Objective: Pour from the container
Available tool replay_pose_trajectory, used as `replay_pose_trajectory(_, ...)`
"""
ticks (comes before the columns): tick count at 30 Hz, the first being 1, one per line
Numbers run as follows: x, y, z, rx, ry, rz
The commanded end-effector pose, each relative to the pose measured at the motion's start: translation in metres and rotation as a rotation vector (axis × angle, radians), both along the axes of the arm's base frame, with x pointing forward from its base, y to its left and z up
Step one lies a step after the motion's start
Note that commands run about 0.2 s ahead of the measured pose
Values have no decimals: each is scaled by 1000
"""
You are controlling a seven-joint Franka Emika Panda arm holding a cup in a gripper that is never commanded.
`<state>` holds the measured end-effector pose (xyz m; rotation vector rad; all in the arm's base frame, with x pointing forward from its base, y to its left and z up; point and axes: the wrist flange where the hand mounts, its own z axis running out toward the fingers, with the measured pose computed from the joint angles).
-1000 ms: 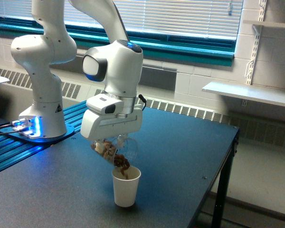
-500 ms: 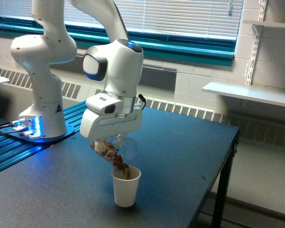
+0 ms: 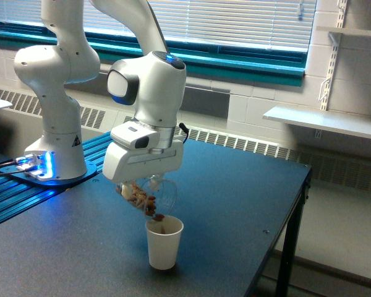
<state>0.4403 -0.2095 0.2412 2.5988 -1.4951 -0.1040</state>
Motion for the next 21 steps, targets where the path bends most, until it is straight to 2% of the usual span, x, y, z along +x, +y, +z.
replay_pose_trajectory(1,2,-2,6,-1,-2,11)
replay_pose_trajectory(21,7,-5,15,-5,9,42)
